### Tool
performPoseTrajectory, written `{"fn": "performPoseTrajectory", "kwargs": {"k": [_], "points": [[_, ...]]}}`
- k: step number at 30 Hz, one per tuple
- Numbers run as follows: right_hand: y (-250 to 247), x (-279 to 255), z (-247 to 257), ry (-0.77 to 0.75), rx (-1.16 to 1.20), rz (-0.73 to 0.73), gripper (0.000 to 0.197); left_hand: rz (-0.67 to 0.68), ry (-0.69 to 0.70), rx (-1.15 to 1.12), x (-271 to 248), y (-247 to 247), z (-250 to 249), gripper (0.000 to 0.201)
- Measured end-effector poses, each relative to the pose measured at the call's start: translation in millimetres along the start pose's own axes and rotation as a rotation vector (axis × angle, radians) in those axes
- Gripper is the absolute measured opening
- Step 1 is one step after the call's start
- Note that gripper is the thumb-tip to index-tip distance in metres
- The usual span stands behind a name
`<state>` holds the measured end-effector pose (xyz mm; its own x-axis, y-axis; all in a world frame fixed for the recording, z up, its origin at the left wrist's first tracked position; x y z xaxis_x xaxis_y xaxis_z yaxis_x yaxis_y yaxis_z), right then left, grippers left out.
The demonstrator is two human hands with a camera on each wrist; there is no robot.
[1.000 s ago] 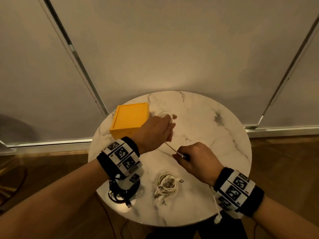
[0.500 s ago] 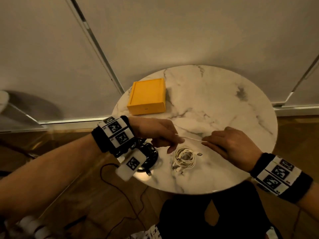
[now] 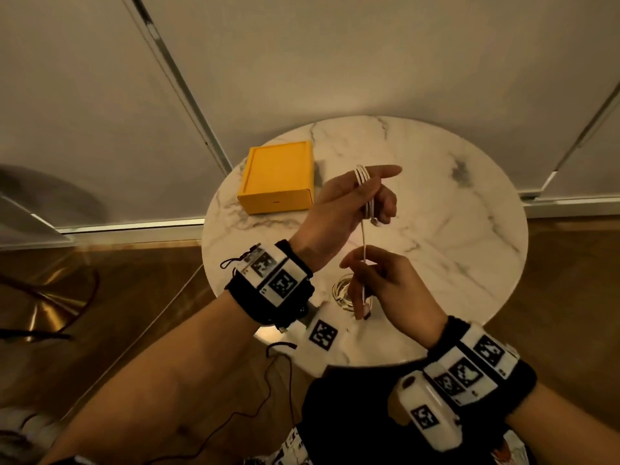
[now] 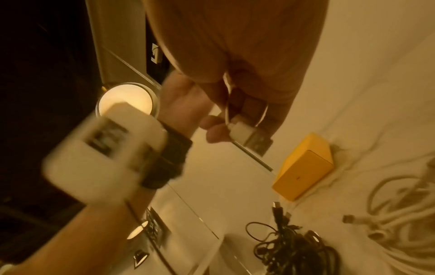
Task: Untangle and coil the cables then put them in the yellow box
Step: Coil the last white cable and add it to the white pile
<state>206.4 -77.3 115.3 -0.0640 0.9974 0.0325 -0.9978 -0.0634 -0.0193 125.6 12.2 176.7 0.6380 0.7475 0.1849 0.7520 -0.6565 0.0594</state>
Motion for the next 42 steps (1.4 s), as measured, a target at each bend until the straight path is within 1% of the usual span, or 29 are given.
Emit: {"fn": "performPoseTrajectory", "kwargs": {"k": [3, 5, 7, 9, 10, 11, 12, 13, 14, 15, 17, 19, 21, 23, 26, 29, 30, 33, 36, 37, 39, 41, 42], "points": [[-8, -2, 4, 0.066, -0.047, 0.054, 0.016, 0.009, 0.119, 0.504, -5, -8, 9, 0.026], [-17, -2, 8, 0.051, -0.133, 0.058, 0.016, 0.065, 0.170, 0.740, -9, -13, 14, 0.023], [-27, -1, 12, -0.051, -0.368, 0.040, 0.017, 0.135, 0.156, 0.926, -12, -18, 18, 0.018], [-39, 1, 16, -0.148, -0.600, 0.005, 0.016, 0.192, 0.120, 1.089, -13, -23, 23, 0.023], [-43, 3, 18, -0.187, -0.679, -0.020, 0.014, 0.236, 0.068, 1.104, -14, -25, 23, 0.025], [-47, 4, 18, -0.229, -0.734, -0.040, 0.014, 0.287, -0.017, 1.066, -15, -26, 24, 0.026], [-49, 6, 18, -0.265, -0.773, -0.051, 0.014, 0.346, -0.140, 0.956, -16, -25, 24, 0.026], [-49, 8, 17, -0.295, -0.797, -0.055, 0.015, 0.399, -0.271, 0.789, -17, -24, 24, 0.025], [-48, 9, 15, -0.320, -0.802, -0.059, 0.015, 0.439, -0.367, 0.623, -18, -23, 24, 0.024], [-48, 9, 13, -0.338, -0.787, -0.068, 0.015, 0.474, -0.421, 0.498, -19, -22, 25, 0.023], [-46, 8, 11, -0.343, -0.690, -0.100, 0.015, 0.521, -0.455, 0.386, -20, -22, 26, 0.020], [-45, 6, 9, -0.280, -0.537, -0.114, 0.016, 0.560, -0.496, 0.314, -22, -22, 27, 0.016], [-43, 5, 6, -0.186, -0.403, -0.061, 0.019, 0.587, -0.548, 0.199, -24, -22, 27, 0.013], [-39, 4, 6, -0.150, -0.282, 0.011, 0.022, 0.609, -0.552, 0.082, -28, -21, 26, 0.016], [-40, 6, 12, -0.131, -0.078, 0.082, 0.018, 0.601, -0.548, -0.064, -30, -21, 29, 0.025], [-44, 10, 15, -0.103, -0.027, 0.124, 0.021, 0.589, -0.524, -0.171, -32, -21, 33, 0.031], [-44, 10, 14, -0.098, -0.023, 0.133, 0.021, 0.559, -0.513, -0.171, -33, -20, 35, 0.034], [-47, 13, 9, -0.070, -0.060, 0.123, 0.020, 0.391, -0.479, -0.150, -37, -20, 40, 0.038], [-44, 14, 3, -0.007, -0.003, 0.119, 0.023, 0.249, -0.457, -0.248, -41, -22, 44, 0.044], [-41, 14, 1, 0.015, 0.041, 0.121, 0.022, 0.228, -0.462, -0.316, -42, -22, 45, 0.043], [-38, 15, 0, 0.046, 0.116, 0.126, 0.025, 0.241, -0.457, -0.457, -43, -22, 46, 0.035], [-37, 16, 0, 0.051, 0.121, 0.154, 0.034, 0.275, -0.456, -0.573, -46, -20, 47, 0.029], [-36, 16, 1, 0.047, 0.106, 0.166, 0.035, 0.275, -0.462, -0.615, -48, -19, 49, 0.028]]}}
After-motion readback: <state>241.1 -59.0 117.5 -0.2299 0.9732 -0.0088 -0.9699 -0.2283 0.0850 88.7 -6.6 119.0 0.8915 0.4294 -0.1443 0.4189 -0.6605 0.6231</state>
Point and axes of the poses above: each hand's wrist, its own x-axis towards the middle knuckle, its own y-axis out of the palm, z = x × y, the point moved 2 cm from there along x, towards the middle knuckle, and after that the axes turned 2 degrees about x, right-handed, at the moved point
